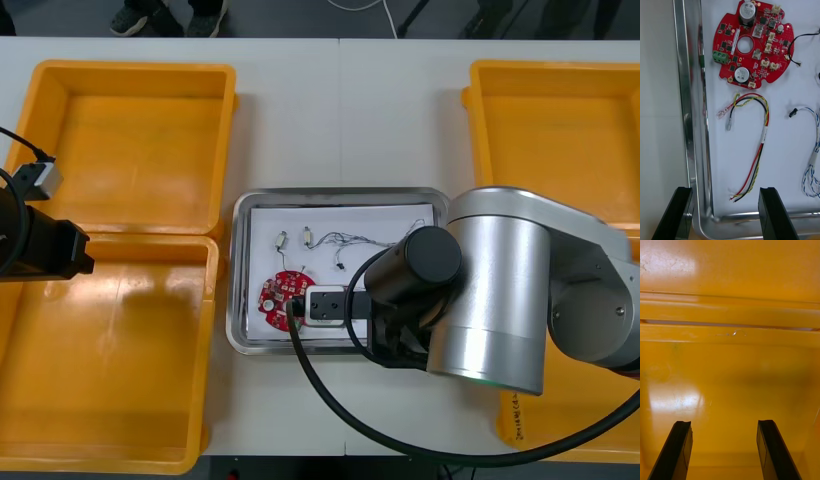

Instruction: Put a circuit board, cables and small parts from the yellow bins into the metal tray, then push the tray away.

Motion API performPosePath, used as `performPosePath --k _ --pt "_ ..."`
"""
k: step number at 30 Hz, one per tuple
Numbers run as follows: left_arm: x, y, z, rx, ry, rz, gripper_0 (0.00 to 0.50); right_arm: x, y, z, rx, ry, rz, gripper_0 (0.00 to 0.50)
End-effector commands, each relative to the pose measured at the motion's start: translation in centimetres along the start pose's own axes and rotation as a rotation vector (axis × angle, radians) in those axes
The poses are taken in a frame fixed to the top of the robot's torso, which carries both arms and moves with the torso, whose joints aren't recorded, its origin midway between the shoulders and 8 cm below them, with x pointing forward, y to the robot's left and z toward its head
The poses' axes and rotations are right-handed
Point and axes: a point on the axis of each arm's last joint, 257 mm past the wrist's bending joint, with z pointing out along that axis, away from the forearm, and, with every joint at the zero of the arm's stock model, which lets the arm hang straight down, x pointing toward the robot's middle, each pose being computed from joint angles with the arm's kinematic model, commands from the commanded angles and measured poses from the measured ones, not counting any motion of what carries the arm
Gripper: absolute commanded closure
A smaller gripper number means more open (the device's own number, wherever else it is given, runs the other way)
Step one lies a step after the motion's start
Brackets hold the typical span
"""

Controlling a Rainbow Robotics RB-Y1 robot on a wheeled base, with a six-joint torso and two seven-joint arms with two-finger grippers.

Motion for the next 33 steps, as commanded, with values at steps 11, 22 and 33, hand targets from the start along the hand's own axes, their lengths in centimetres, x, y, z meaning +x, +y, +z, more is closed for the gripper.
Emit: performPosePath --k 11,22,33 --pt "-0.4 1.8 -1.5 -0.044 -0.031 0.097 0.000 -3.9 2.7 4.1 -0.001 -0.004 -0.099 0.000" --pt "-0.4 1.8 -1.5 -0.044 -0.031 0.097 0.000 -4.0 4.2 6.0 -0.012 0.020 -0.112 0.000" --pt "-0.4 1.8 -1.5 -0.044 -0.031 0.097 0.000 -3.3 4.9 7.4 -0.015 0.035 -0.100 0.000"
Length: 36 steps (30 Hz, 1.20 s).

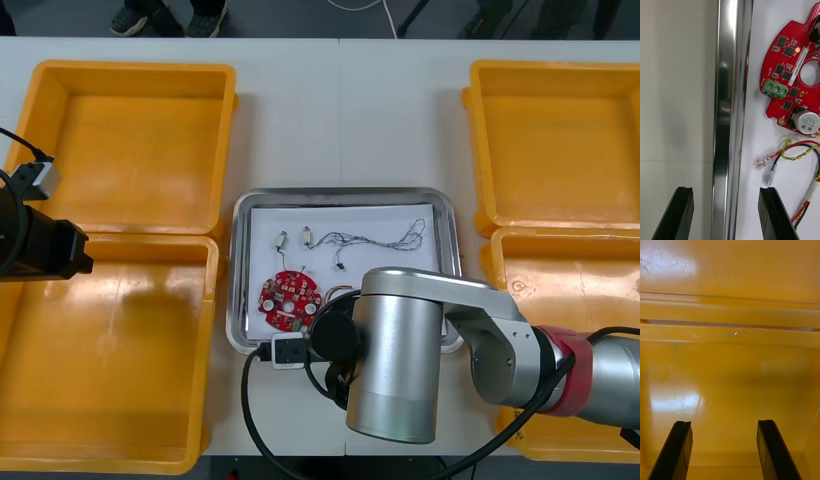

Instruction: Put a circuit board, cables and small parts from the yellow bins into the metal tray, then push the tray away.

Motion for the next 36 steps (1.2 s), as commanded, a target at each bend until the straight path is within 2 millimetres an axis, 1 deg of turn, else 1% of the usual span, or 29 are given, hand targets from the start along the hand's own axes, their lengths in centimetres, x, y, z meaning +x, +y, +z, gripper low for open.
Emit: performPosePath --k 1,8,18,23,24,25,26,27,28,30,34,36 --pt "-0.38 1.72 -1.40 -0.043 -0.028 0.099 0.000 -1.30 1.18 0.78 -0.006 -0.031 -0.035 0.000" --pt "-0.38 1.72 -1.40 -0.043 -0.028 0.099 0.000 -0.96 0.84 1.55 0.009 -0.018 -0.031 0.000" --pt "-0.38 1.72 -1.40 -0.043 -0.028 0.099 0.000 -1.10 0.73 1.47 0.015 -0.019 -0.029 0.000" --pt "-0.38 1.72 -1.40 -0.043 -0.028 0.099 0.000 -1.62 0.77 1.32 0.016 -0.029 -0.029 0.000" --pt "-0.38 1.72 -1.40 -0.043 -0.028 0.099 0.000 -1.73 0.76 1.32 0.017 -0.030 -0.026 0.087" --pt "-0.38 1.72 -1.40 -0.043 -0.028 0.099 0.000 -1.73 0.76 1.32 0.017 -0.030 -0.025 0.186" --pt "-0.38 1.72 -1.40 -0.043 -0.028 0.099 0.000 -1.81 0.74 1.30 0.018 -0.032 -0.025 0.239" --pt "-0.38 1.72 -1.40 -0.043 -0.028 0.099 0.000 -1.81 0.74 1.30 0.018 -0.032 -0.022 0.315" --pt "-0.38 1.72 -1.40 -0.043 -0.028 0.099 0.000 -1.72 0.72 1.32 0.018 -0.030 -0.019 0.354" --pt "-0.38 1.72 -1.40 -0.043 -0.028 0.099 0.000 -1.69 0.73 1.32 0.018 -0.029 -0.019 0.368" --pt "-0.38 1.72 -1.40 -0.043 -0.028 0.099 0.000 -1.81 0.76 1.26 0.018 -0.032 -0.016 0.428" --pt "-0.38 1.72 -1.40 -0.043 -0.028 0.099 0.000 -1.75 0.67 1.30 0.021 -0.030 -0.016 0.442"
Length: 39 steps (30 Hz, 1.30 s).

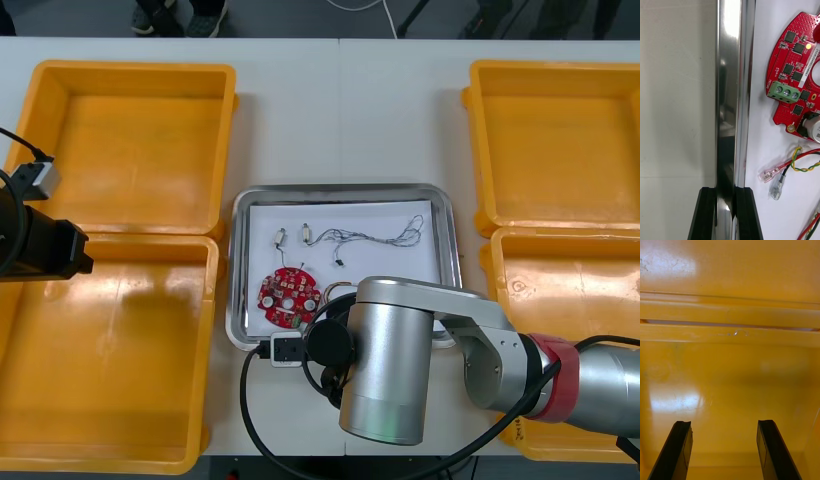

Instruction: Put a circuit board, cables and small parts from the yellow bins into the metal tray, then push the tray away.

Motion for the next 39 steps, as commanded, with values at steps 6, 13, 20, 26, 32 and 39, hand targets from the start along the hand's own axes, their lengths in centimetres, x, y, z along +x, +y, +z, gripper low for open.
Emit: performPosePath --k 6,13,20,26,32,39 --pt "-0.4 1.7 -1.4 -0.043 -0.027 0.099 0.000 -1.3 0.2 -0.3 0.022 -0.025 -0.030 0.499" --pt "-0.4 1.7 -1.4 -0.043 -0.027 0.099 0.000 -1.5 -1.2 -0.6 0.059 -0.029 -0.024 0.500" --pt "-0.4 1.7 -1.4 -0.043 -0.027 0.099 0.000 -1.4 -3.0 -1.1 0.095 -0.024 -0.026 0.500" --pt "-0.4 1.7 -1.4 -0.043 -0.027 0.099 0.000 -1.2 -5.0 -1.4 0.135 -0.010 -0.031 0.500" --pt "-0.4 1.7 -1.4 -0.043 -0.027 0.099 0.000 -1.2 -6.9 -0.7 0.163 -0.008 -0.022 0.500" --pt "-0.4 1.7 -1.4 -0.043 -0.027 0.099 0.000 -0.7 -10.3 -0.2 0.208 0.002 0.008 0.500"
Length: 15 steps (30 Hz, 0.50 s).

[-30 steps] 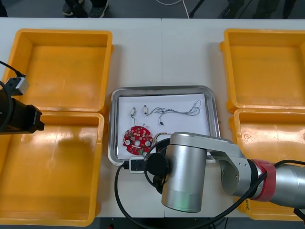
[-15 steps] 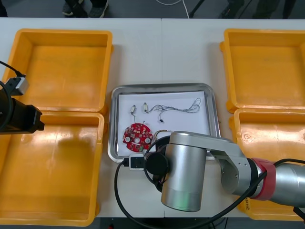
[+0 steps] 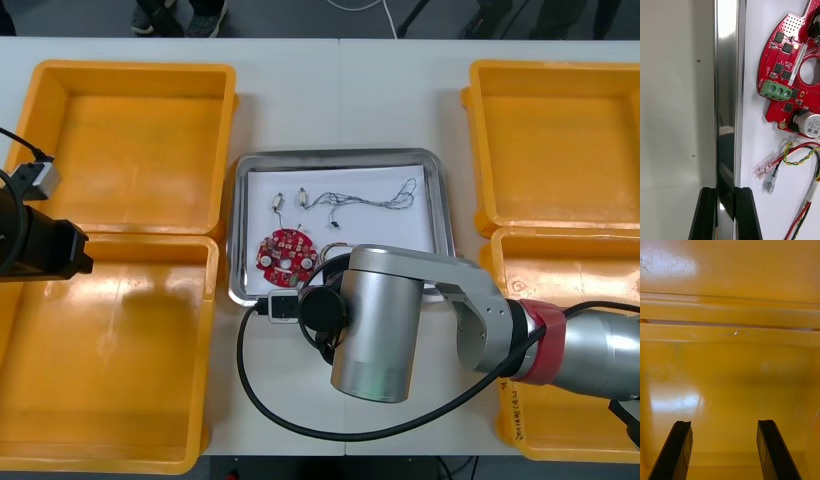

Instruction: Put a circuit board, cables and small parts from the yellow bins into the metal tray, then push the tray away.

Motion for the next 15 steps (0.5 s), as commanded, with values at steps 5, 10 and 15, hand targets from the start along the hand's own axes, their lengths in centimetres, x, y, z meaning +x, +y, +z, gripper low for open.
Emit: performPosePath --k 5,10,15 --pt "-0.4 1.7 -1.4 -0.043 -0.027 0.099 0.000 0.0 -5.3 -0.1 0.084 0.010 0.026 0.500" --pt "-0.4 1.7 -1.4 -0.043 -0.027 0.099 0.000 0.8 -7.3 0.0 0.105 0.032 0.056 0.500" --pt "-0.4 1.7 -1.4 -0.043 -0.027 0.099 0.000 1.0 -8.7 0.4 0.072 0.023 0.106 0.500"
